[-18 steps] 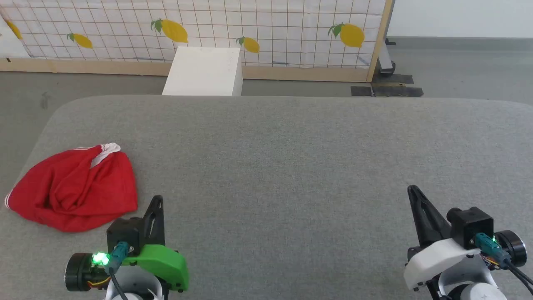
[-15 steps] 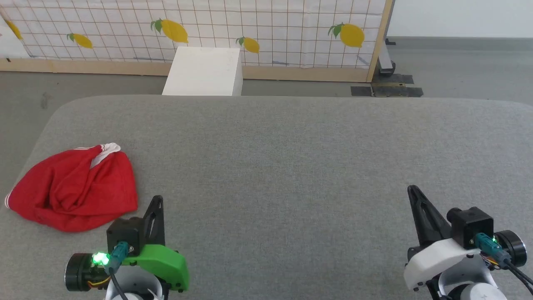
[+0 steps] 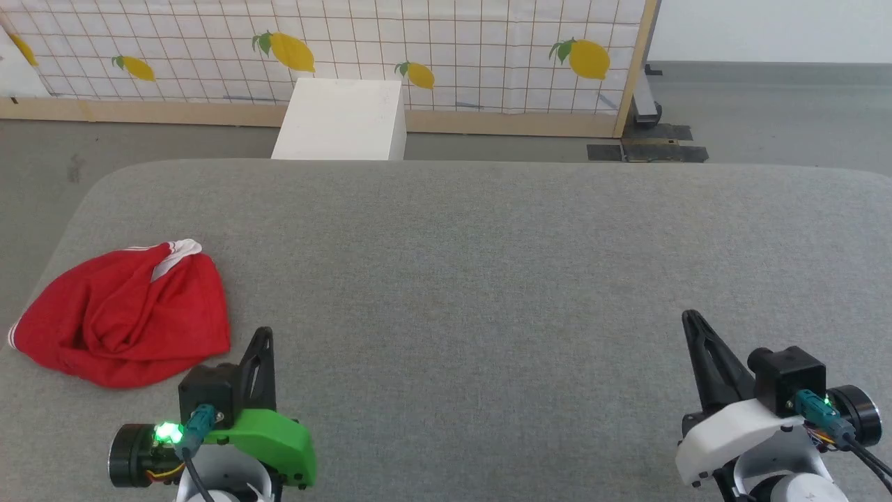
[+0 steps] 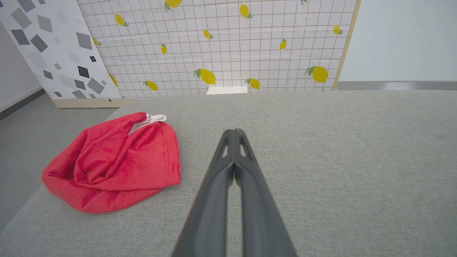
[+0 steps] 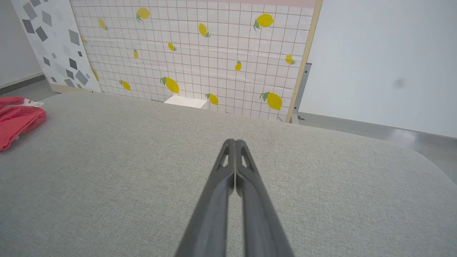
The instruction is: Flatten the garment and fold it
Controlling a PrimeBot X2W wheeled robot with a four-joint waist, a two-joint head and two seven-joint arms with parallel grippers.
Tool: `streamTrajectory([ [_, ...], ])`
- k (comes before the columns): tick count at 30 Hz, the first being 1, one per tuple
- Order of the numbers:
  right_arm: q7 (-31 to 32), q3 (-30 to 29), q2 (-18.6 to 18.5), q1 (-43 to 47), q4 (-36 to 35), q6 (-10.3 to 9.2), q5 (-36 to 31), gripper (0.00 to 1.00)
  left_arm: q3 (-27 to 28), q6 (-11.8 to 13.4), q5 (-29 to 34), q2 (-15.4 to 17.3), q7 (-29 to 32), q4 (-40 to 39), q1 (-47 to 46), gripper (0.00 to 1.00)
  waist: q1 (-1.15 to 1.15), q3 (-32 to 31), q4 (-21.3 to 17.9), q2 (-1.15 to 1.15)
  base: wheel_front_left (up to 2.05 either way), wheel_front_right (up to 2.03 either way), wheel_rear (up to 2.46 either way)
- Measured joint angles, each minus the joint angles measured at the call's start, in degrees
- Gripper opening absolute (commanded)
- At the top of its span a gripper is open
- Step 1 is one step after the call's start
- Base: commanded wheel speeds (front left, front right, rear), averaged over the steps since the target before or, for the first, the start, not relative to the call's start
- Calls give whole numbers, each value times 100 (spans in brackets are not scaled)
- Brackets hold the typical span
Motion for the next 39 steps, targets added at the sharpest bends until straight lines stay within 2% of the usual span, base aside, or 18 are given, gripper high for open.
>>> streamTrajectory([
  [39, 0, -1, 0, 0, 0, 0, 0, 0, -1, 0, 0, 0, 0, 0, 0, 0, 0, 0, 0, 0, 0, 0, 0],
])
